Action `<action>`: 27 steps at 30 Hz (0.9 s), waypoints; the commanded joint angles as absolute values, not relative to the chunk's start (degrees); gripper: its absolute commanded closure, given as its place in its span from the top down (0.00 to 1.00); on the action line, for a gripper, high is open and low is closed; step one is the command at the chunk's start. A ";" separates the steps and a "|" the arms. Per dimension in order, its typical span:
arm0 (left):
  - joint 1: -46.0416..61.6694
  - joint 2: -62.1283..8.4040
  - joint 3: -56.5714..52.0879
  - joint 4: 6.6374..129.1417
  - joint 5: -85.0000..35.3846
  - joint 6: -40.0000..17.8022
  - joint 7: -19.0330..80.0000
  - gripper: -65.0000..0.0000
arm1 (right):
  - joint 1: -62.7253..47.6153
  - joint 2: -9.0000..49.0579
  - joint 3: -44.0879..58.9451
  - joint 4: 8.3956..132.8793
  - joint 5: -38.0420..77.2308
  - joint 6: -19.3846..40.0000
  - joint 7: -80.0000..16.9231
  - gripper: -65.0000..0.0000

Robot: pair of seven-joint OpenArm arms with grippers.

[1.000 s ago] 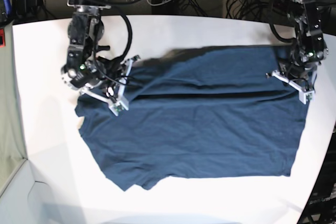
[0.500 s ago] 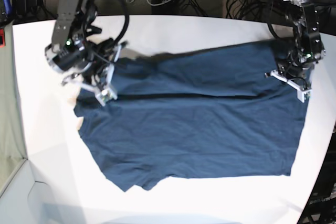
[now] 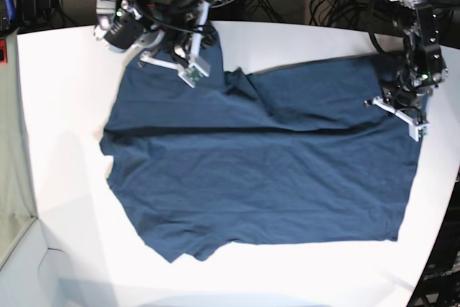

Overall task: Layout the t-shirt on the table in an organized manner, then fold the t-shirt properly
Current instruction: 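Pull the shirt layer with the right gripper away from the left gripper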

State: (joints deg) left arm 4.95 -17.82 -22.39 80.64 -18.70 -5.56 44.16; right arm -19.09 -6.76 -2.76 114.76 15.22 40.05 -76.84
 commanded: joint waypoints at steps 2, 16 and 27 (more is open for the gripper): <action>4.44 -20.18 -22.64 83.30 -19.12 -5.41 43.12 0.00 | -18.95 -5.76 -2.77 115.82 15.96 40.00 -76.00 0.00; 9.80 -24.31 -23.08 89.36 -18.68 -14.55 43.65 0.00 | -21.32 -0.57 -2.42 116.00 16.13 40.00 -75.91 0.45; 11.21 -24.31 -23.08 80.31 -18.68 -14.55 42.86 0.00 | -16.04 3.30 8.84 115.82 16.13 40.00 -76.09 0.43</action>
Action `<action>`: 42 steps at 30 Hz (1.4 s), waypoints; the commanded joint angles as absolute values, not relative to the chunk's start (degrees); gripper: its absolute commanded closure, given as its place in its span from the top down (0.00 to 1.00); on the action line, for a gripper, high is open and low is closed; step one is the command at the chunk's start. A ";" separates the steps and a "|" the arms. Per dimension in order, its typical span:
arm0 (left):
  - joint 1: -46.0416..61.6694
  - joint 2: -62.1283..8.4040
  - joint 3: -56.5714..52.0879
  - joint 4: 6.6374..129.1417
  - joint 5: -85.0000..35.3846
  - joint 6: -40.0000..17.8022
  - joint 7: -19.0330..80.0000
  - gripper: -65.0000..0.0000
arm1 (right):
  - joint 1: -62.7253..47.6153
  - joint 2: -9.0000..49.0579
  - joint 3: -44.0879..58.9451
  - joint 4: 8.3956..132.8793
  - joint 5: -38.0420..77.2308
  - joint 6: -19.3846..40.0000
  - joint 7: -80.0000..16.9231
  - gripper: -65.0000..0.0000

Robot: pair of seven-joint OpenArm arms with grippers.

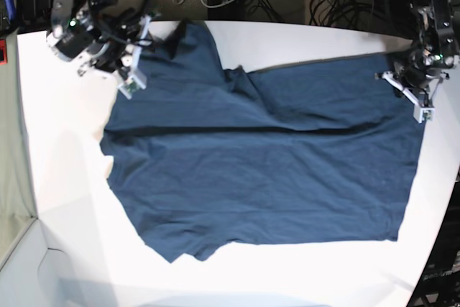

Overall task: Layout the t-shirt on the table in an organized manner, then fold the t-shirt properly
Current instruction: 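Pull the shirt layer with the right gripper away from the left gripper, then drag the shirt corners apart with both grippers to spread it flat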

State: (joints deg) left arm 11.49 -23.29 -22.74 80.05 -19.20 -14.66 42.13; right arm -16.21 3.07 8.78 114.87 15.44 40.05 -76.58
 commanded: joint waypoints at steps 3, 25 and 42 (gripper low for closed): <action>10.07 -24.40 -23.08 78.29 -18.68 -14.64 42.77 0.00 | -13.32 3.30 10.07 115.56 16.13 40.00 -76.35 0.38; 9.01 -27.38 -23.08 73.45 -18.68 -14.64 37.85 0.00 | -5.05 4.79 10.33 93.32 15.96 40.00 -67.03 0.00; 9.54 -28.44 -23.16 79.87 -18.95 -14.64 38.46 0.00 | -13.05 12.18 10.07 102.20 16.13 40.00 -66.59 0.00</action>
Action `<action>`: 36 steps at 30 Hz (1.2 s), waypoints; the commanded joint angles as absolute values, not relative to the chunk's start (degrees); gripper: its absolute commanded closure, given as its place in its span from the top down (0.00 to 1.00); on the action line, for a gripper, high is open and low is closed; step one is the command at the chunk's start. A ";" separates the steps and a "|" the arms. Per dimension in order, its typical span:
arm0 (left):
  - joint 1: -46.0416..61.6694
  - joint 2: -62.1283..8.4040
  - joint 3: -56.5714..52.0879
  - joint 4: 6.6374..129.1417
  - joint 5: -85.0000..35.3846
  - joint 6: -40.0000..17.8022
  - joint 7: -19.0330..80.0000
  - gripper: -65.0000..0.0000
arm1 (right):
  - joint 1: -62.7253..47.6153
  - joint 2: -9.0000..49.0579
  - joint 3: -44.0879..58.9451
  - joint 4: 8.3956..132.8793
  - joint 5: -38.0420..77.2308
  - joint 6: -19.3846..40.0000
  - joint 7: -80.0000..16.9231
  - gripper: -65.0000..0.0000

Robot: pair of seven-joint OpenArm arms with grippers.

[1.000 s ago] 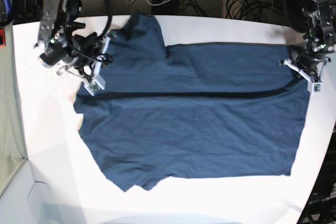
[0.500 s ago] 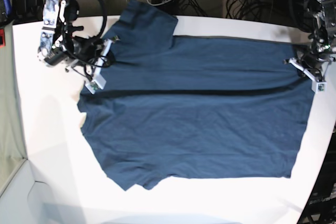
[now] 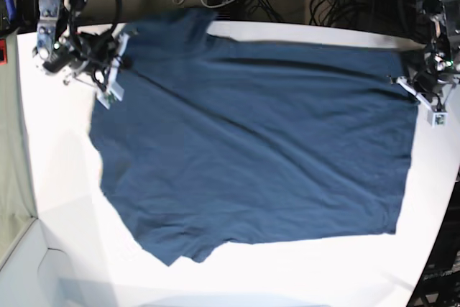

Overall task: Layout the t-shirt on the table in an organized manner, then fold the t-shirt properly
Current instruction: 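Drag the shirt corners apart with both grippers to spread it flat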

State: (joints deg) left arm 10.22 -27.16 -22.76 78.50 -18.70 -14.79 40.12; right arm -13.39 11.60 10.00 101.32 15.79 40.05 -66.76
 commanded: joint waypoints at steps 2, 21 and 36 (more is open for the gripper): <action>10.33 -28.35 -23.16 81.71 -18.95 -14.64 38.46 0.00 | -14.73 11.82 9.98 104.84 16.13 40.00 -66.59 0.00; 11.30 -27.65 -23.08 81.36 -19.03 -14.64 41.71 0.00 | -16.75 11.03 10.07 111.16 15.96 40.00 -66.95 0.00; 7.87 -27.47 -23.08 71.96 -18.68 -14.64 36.79 0.00 | -15.08 11.21 9.89 107.82 15.96 40.00 -66.59 0.00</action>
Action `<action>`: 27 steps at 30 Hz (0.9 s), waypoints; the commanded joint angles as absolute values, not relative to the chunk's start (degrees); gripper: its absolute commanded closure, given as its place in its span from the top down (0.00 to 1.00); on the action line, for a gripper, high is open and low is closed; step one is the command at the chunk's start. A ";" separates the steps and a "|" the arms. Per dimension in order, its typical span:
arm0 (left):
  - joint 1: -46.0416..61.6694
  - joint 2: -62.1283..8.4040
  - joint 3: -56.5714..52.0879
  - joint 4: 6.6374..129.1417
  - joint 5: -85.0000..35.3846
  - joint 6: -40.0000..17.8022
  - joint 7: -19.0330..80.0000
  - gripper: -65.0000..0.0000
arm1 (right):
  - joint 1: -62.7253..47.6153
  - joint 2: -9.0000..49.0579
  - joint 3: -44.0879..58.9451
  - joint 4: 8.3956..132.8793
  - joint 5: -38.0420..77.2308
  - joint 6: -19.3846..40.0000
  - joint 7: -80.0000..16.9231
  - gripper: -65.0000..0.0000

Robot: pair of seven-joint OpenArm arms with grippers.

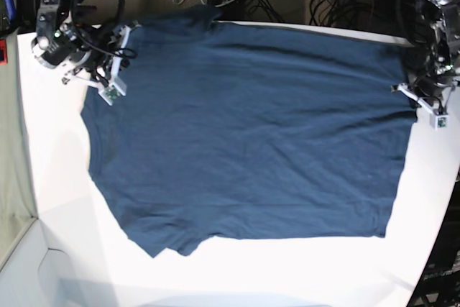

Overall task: Layout the t-shirt on the table in an organized manner, then fold the t-shirt properly
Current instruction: 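Drag the shirt corners apart with both grippers to spread it flat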

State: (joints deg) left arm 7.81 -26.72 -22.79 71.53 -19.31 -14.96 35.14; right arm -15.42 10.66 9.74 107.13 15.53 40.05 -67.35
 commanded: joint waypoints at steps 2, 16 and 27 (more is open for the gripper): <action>7.96 -27.38 -23.08 74.24 -18.68 -14.64 36.79 0.00 | -14.37 11.21 9.89 105.98 15.96 40.00 -66.59 0.00; 11.12 -27.56 -26.15 85.49 -18.68 -14.64 40.75 0.00 | -14.02 11.38 10.24 108.70 15.96 40.00 -67.03 0.00; 15.96 -27.38 -30.29 93.93 -18.68 -14.64 49.89 0.01 | -19.65 11.03 13.05 114.07 15.87 40.00 -66.42 0.31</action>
State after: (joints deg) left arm 15.68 -26.35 -29.69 93.14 -18.68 -14.83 50.22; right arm -19.73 10.50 12.67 113.10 15.84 40.05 -66.57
